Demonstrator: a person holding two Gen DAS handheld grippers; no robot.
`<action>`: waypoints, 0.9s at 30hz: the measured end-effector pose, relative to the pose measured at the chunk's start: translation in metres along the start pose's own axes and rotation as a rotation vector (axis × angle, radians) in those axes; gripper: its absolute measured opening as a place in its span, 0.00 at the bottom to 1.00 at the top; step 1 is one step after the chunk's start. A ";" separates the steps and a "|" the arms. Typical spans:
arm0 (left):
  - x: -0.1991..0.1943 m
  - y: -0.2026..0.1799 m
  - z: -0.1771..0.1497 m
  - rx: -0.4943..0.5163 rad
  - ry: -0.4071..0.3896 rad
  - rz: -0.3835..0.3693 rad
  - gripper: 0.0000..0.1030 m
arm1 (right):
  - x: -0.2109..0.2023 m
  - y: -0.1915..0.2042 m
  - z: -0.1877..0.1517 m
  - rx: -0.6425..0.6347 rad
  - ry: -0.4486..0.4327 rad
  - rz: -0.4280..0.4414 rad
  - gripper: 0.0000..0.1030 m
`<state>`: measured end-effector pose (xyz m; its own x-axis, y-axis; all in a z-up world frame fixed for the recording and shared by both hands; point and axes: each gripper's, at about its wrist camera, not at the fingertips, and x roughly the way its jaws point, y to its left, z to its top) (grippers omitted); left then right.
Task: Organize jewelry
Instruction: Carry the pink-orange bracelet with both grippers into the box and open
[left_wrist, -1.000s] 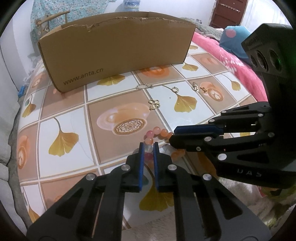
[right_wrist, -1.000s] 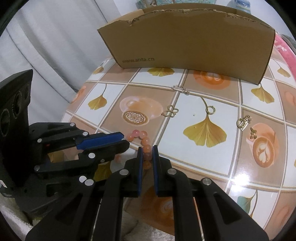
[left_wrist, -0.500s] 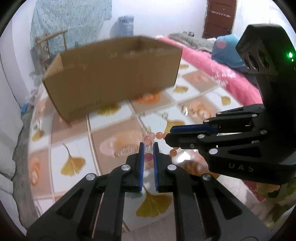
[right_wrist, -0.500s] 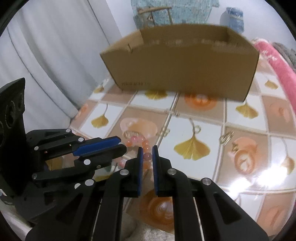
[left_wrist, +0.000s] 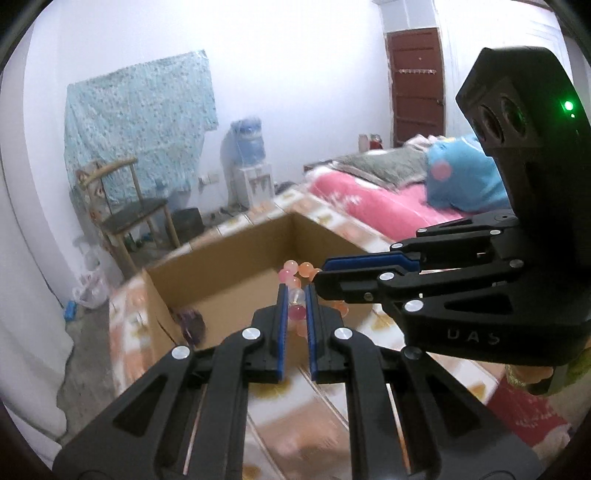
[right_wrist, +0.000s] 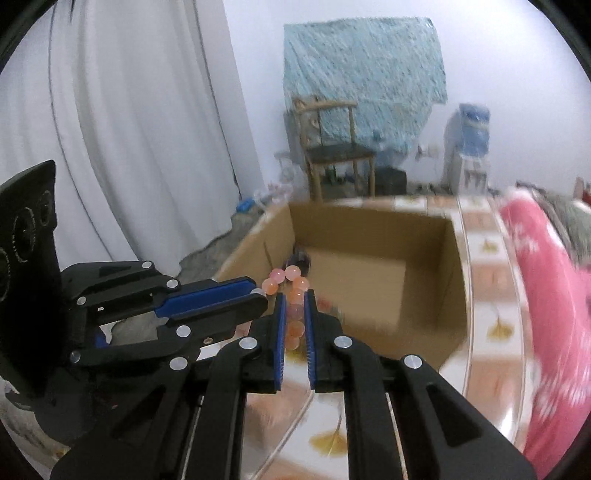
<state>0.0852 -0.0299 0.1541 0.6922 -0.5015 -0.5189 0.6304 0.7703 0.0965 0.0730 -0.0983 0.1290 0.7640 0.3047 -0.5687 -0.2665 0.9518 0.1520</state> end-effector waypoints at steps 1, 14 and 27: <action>0.008 0.009 0.008 -0.003 0.008 0.004 0.08 | 0.010 -0.004 0.012 -0.005 0.010 0.005 0.10; 0.177 0.112 0.005 -0.136 0.492 -0.037 0.08 | 0.202 -0.079 0.055 0.201 0.504 0.210 0.10; 0.215 0.135 -0.016 -0.204 0.682 -0.011 0.32 | 0.253 -0.121 0.032 0.491 0.643 0.284 0.11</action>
<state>0.3138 -0.0271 0.0425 0.2705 -0.2026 -0.9412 0.5113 0.8586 -0.0379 0.3174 -0.1356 -0.0075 0.1854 0.5958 -0.7814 0.0008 0.7951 0.6065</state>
